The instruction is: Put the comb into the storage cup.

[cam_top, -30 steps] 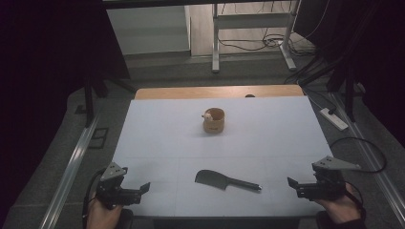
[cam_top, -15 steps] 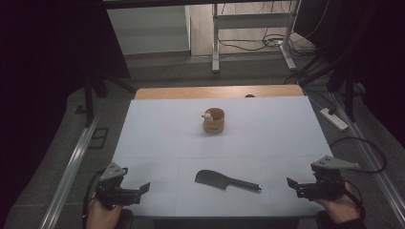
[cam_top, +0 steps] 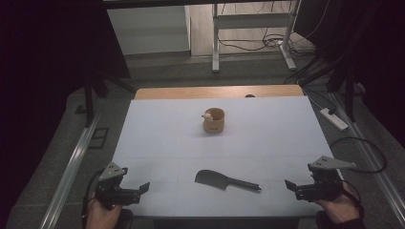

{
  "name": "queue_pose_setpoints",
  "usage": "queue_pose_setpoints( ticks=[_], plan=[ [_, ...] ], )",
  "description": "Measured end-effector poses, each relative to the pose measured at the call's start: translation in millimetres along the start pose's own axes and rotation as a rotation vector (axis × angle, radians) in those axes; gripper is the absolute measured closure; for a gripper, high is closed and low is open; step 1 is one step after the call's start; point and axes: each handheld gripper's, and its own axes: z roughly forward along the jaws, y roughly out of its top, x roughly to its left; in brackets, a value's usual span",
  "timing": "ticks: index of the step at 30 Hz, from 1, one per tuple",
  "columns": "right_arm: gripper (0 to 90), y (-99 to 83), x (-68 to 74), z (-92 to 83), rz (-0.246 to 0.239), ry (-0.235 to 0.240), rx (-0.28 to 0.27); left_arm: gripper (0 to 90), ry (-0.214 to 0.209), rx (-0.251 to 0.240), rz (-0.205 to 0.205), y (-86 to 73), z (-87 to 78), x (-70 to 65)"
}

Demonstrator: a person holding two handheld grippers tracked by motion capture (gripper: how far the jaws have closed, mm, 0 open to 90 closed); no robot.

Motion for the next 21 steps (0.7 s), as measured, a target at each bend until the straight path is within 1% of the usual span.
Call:
queue_pose_setpoints(
  ticks=[2,6,10,18,21],
  plan=[
    [0.0,0.6,0.2,0.9,-0.010,0.009,0.007,0.8,0.000,0.001,-0.001,0.0,-0.1,0.2],
    [0.0,1.7,0.3,2.2,-0.016,0.027,0.004,0.8,0.000,-0.001,-0.004,-0.1,0.0,0.3],
    [0.0,2.8,1.0,3.6,-0.019,0.043,0.012,0.9,0.000,-0.001,-0.005,-0.1,-0.1,0.5],
    [0.0,5.4,1.4,4.3,-0.025,0.052,0.003,1.0,-0.003,-0.001,-0.008,-0.1,-0.1,0.9],
    [0.0,7.3,1.7,5.0,-0.028,0.062,0.003,1.1,-0.003,0.000,-0.009,-0.1,0.1,1.0]
  ],
)
